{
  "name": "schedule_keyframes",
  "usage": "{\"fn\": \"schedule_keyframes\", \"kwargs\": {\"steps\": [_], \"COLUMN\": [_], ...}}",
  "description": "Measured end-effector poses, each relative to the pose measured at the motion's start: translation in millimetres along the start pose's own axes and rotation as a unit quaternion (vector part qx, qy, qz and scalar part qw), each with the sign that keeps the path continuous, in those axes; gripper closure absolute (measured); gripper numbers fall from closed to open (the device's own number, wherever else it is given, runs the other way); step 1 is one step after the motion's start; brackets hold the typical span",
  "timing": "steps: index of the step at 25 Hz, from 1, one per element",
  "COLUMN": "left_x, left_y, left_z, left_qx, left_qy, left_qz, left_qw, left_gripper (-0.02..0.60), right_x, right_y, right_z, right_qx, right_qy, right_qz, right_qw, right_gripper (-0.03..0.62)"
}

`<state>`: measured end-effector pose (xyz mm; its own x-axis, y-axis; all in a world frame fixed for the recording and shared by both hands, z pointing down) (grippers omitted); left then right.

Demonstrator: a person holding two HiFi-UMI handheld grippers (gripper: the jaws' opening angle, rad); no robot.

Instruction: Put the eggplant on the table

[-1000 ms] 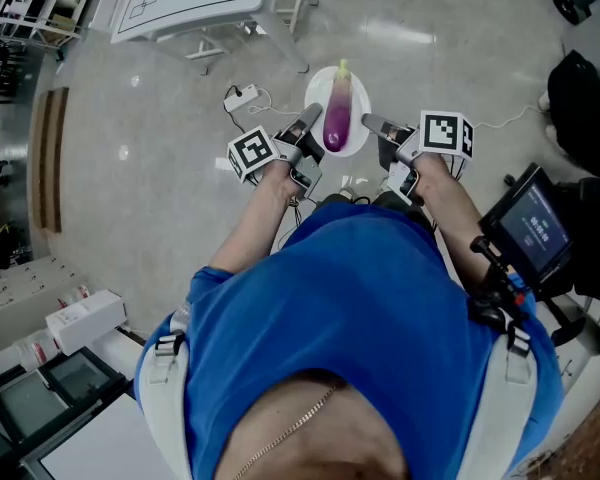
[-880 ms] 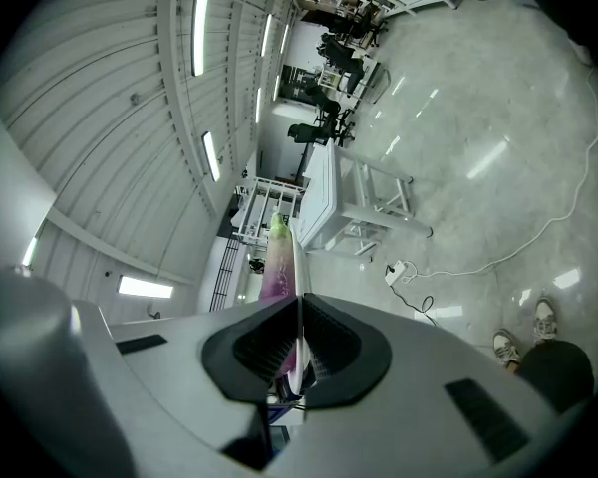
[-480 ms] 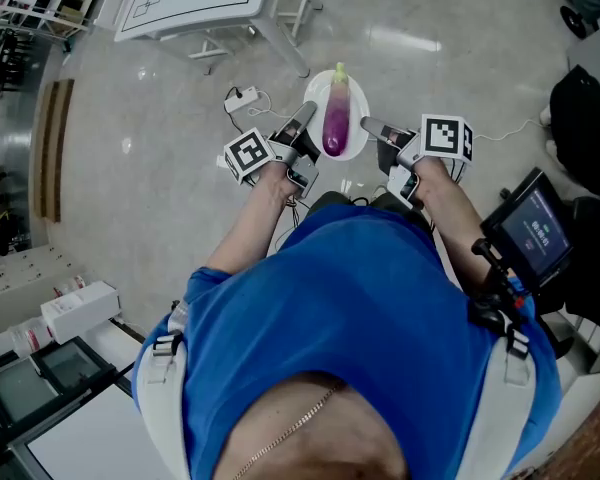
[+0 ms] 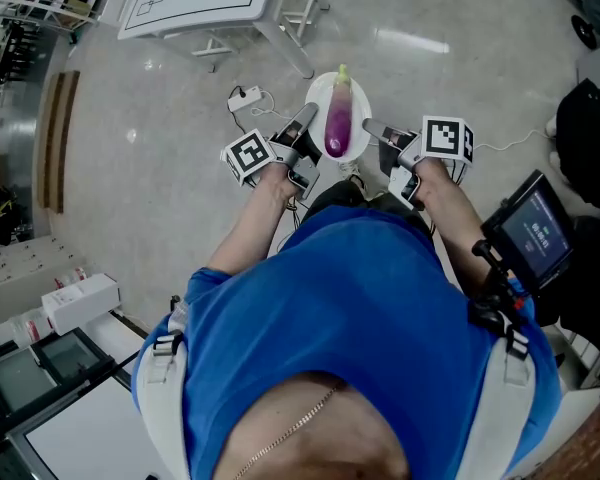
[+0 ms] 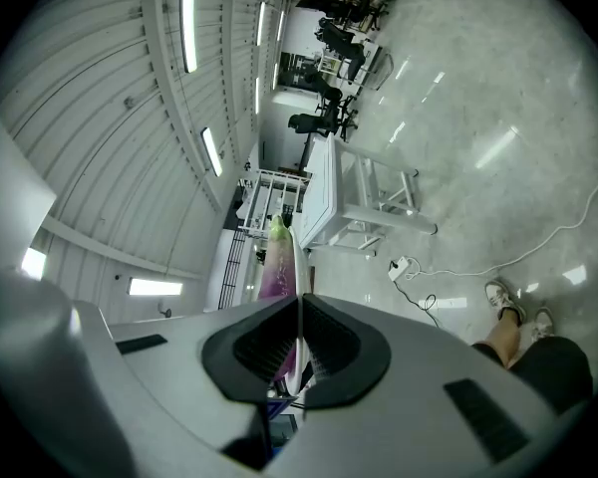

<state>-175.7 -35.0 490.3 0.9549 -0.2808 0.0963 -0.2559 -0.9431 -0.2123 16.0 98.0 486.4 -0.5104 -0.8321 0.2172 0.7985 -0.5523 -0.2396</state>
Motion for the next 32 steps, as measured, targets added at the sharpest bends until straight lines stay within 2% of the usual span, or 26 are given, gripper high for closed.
{"fn": "schedule_keyframes", "kwargs": {"steps": [4,6,21,25,29,30,32], "left_x": [38,49,64,77,105,103,78], "left_y": [48,59,74,111,165,160,118], "left_z": [-8,-8,-4,-7,-12,-12,-13], "left_qx": [-0.005,-0.007,0.000,0.001,-0.002,-0.007,-0.015], "left_qy": [-0.001,-0.002,-0.026,-0.026,-0.033,-0.031,-0.023], "left_qz": [-0.006,-0.009,-0.008,-0.007,-0.003,-0.001,-0.005], "left_qw": [1.0000,0.9999,0.9996,0.9996,0.9995,0.9995,0.9996], "left_gripper": [0.537,0.537,0.537,0.537,0.537,0.537,0.537], "right_x": [35,41,39,67,110,107,78], "right_y": [47,60,76,101,146,144,104], "right_z": [5,7,8,0,-2,-1,5], "right_qx": [0.007,0.005,0.006,0.009,-0.001,0.001,0.013], "right_qy": [-0.003,-0.005,-0.002,-0.001,-0.005,-0.004,-0.002], "right_qz": [0.006,0.012,0.042,0.046,0.045,0.043,0.043], "right_qw": [1.000,1.000,0.999,0.999,0.999,0.999,0.999], "right_gripper": [0.578,0.579,0.579,0.579,0.579,0.579,0.579]}}
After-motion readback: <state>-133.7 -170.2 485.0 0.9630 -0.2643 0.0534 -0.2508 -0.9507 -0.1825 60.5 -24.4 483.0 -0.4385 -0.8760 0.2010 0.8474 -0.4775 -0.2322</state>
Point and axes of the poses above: the fingertips, and each gripper's own axes: x forward along the fingers, z to its right, y out of its top, the point moved 8 cm from there along -x, backward along the fingers, and after that the axes turned 3 degrees about -x, right-handed, at the moved point
